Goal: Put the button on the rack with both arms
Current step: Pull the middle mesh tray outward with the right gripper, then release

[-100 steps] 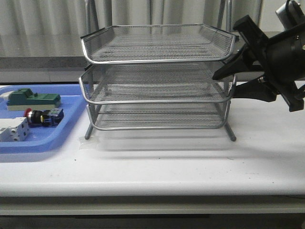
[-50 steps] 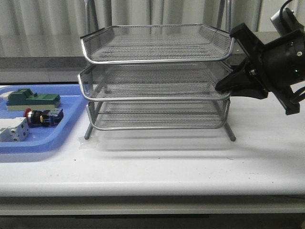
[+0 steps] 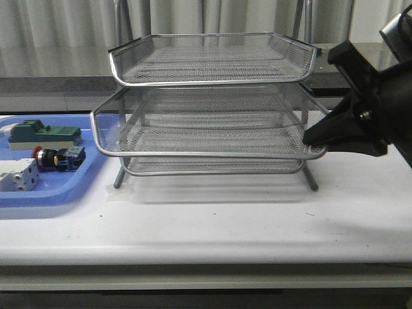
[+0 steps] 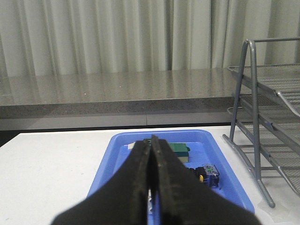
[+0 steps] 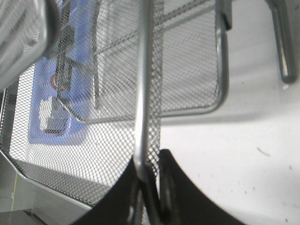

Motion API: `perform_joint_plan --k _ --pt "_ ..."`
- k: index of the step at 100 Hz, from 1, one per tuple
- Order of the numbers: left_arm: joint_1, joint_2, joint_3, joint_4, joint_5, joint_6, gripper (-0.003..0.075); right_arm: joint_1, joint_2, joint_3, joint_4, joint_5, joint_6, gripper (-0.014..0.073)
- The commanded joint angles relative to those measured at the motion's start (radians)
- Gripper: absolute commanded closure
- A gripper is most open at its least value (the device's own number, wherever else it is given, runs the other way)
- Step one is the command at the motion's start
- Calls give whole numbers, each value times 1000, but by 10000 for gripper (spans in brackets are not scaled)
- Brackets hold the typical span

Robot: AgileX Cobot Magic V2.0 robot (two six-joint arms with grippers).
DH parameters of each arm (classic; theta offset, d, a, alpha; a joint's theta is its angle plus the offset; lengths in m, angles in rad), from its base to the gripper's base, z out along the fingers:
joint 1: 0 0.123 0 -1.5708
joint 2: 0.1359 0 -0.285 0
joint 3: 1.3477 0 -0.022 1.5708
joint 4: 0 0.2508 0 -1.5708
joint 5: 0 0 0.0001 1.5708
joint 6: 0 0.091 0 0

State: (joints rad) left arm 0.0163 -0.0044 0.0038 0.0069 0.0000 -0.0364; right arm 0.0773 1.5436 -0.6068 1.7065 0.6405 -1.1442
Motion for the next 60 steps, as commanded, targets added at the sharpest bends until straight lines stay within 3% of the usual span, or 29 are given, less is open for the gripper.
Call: perform_joint_plan --k 1,27,36,45,60 --pt "-4 -31 34 -7 -91 -9 741 2 -77 41 -19 63 8 651" --pt "-4 -31 34 -7 -91 -9 741 2 -193 152 -20 61 8 647" --pt "-4 -31 34 -7 -91 -9 741 2 -197 154 -25 63 8 601" --pt "-4 -31 34 -7 -91 -9 741 2 -197 154 -25 63 7 472" --pt "-4 -31 34 -7 -91 -9 741 2 -200 154 -28 70 -12 139"
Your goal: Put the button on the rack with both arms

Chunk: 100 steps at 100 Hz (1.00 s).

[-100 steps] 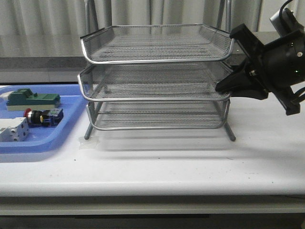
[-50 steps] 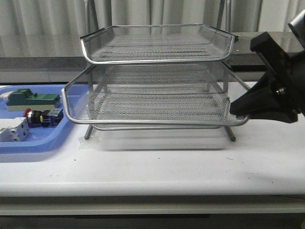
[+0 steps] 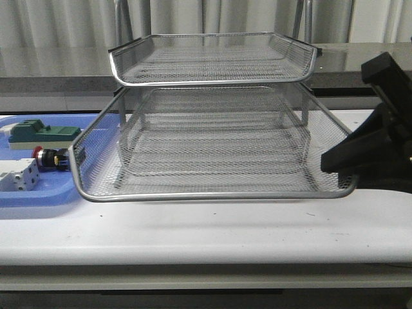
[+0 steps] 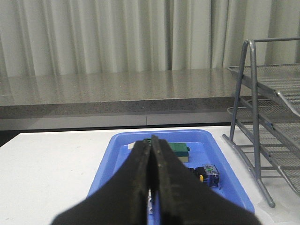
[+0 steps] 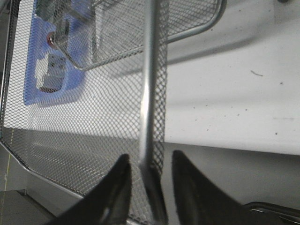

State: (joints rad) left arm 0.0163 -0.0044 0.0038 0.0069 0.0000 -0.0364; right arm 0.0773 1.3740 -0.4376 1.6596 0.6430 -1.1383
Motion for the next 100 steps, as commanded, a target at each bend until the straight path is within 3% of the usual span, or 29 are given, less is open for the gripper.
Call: perform_joint_plan --k 1,7,20,32,72,100 --pt "-4 -31 34 -7 -91 -9 741 2 -31 -15 18 71 -20 127" --pt "-4 -31 34 -7 -91 -9 741 2 -40 -15 10 80 -33 58" --pt "-4 -31 34 -7 -91 -9 741 2 -81 -15 -87 85 -25 56" --pt "-4 -31 34 -7 -91 -9 741 2 -136 -15 -262 78 89 56" --pt "-4 -31 34 -7 -91 -9 741 -2 -435 -165 -1119 114 818 56" --pt "-4 -31 34 -7 -91 -9 741 -2 -628 -264 -1556 238 1146 56"
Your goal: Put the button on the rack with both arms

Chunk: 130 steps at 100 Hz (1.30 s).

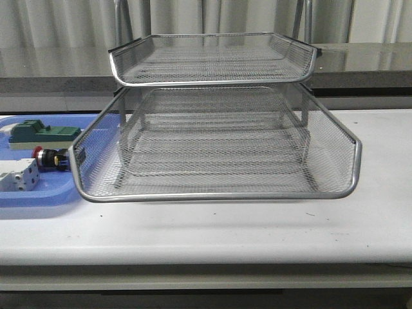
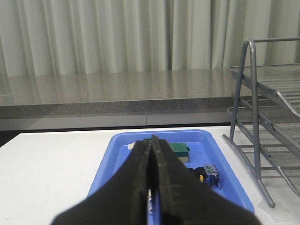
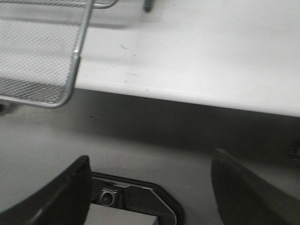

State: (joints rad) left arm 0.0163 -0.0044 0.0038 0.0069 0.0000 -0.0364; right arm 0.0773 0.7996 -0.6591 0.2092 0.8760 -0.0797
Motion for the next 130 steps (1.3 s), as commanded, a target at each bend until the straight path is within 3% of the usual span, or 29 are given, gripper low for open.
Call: perform_joint_plan --k 1,15,46,55,78,130 --pt "-4 -31 34 -7 -91 -9 741 -2 -64 -44 -120 9 93 56" --pt "-4 -31 34 -7 -91 -9 741 -2 -172 -44 -209 38 160 84" --pt "-4 -31 34 -7 -91 -9 741 -2 -327 -44 -216 43 166 231" --pt "-4 -31 34 -7 -91 -9 741 -2 -338 -44 -216 43 166 323" --pt "-4 -31 34 -7 -91 -9 741 -2 -341 -43 -216 44 166 668" --pt "-4 -31 34 -7 -91 -9 741 -2 -341 -43 -216 54 165 662"
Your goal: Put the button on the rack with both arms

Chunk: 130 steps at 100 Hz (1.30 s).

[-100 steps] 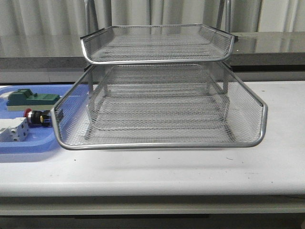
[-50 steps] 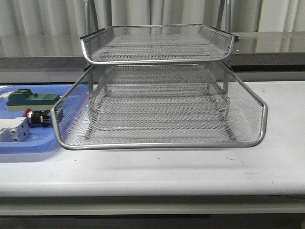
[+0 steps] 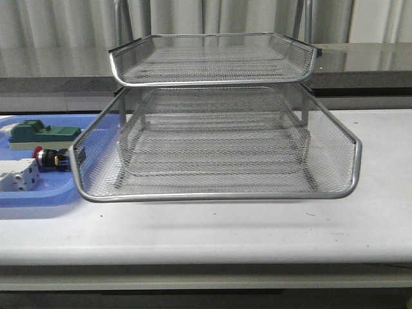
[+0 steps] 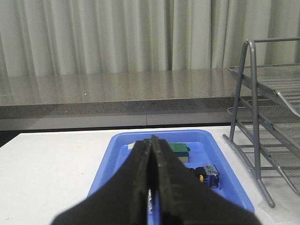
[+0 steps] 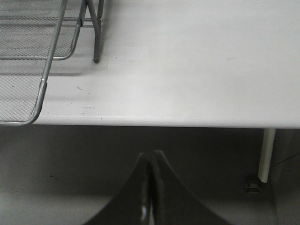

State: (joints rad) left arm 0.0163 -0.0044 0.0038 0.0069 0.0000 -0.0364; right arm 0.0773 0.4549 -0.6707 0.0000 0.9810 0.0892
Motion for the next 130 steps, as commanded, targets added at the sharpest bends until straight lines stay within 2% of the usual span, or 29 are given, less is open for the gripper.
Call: perform_joint_plan --k 1,16,25,46,66,87,105,130 --pt "-4 -31 34 -7 -91 -9 741 -2 4 -31 -7 -51 -3 662" --pt "-4 -31 32 -7 -137 -9 741 -2 4 -31 -7 -51 -3 662" --pt "-4 -29 1 -7 -122 -9 741 -2 4 -31 -7 -51 -3 662" --pt "-4 93 -191 -79 90 -9 741 -2 4 -31 -7 -51 -3 662" --pt "-4 372 -440 -105 182 -9 741 -2 4 -31 -7 -51 -3 662" --pt "-4 723 -767 -100 444 -5 741 -2 4 -31 -7 -51 -3 662" --pt "-4 1020 -1046 -100 705 98 741 -2 4 -31 -7 -51 -3 662" --pt "-4 1343 -1322 -100 854 196 740 -2 4 -31 -7 -50 -3 662"
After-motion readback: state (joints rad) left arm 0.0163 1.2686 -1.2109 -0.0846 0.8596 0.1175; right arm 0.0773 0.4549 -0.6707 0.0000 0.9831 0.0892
